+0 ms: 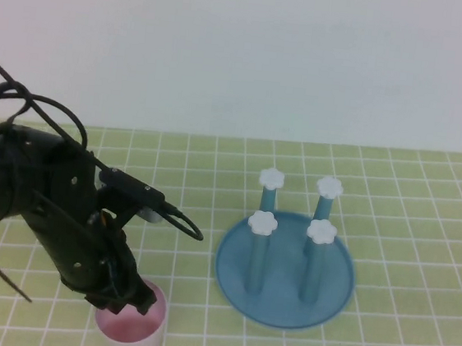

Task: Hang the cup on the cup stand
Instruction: Pick up the cup from the table, then adjust the cup with two arms

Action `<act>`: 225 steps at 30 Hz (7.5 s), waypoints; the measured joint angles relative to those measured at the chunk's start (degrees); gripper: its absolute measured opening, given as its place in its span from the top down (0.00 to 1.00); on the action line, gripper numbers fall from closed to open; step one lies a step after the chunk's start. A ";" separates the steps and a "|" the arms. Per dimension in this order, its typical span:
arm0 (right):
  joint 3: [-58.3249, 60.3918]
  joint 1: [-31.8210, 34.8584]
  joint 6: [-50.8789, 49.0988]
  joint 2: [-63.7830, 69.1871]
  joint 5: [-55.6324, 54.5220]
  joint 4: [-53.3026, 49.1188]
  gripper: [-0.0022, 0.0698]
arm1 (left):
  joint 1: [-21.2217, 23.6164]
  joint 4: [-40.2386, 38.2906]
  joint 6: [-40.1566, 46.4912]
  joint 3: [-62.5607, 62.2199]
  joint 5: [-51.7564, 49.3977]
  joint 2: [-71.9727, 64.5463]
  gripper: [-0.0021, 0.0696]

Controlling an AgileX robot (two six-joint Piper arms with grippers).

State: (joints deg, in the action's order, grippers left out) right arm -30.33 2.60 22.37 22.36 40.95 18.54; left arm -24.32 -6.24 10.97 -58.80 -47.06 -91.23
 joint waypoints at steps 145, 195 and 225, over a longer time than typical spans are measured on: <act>0.10 -1.04 59.86 9.47 0.62 37.26 0.05 | -30.24 -40.59 25.71 -32.01 -1.60 0.20 0.96; 6.18 -1.04 22.64 9.15 -10.90 27.27 0.22 | -15.98 -87.01 38.08 -31.91 3.89 -0.34 0.96; 1.35 -1.04 -25.20 18.86 -52.34 -18.54 0.35 | -15.98 -87.49 46.06 -31.91 2.28 -0.34 0.96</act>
State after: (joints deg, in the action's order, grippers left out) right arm -28.97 1.56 -2.83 41.22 -11.39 0.00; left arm -40.30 -93.73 57.03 -90.70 -44.78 -91.57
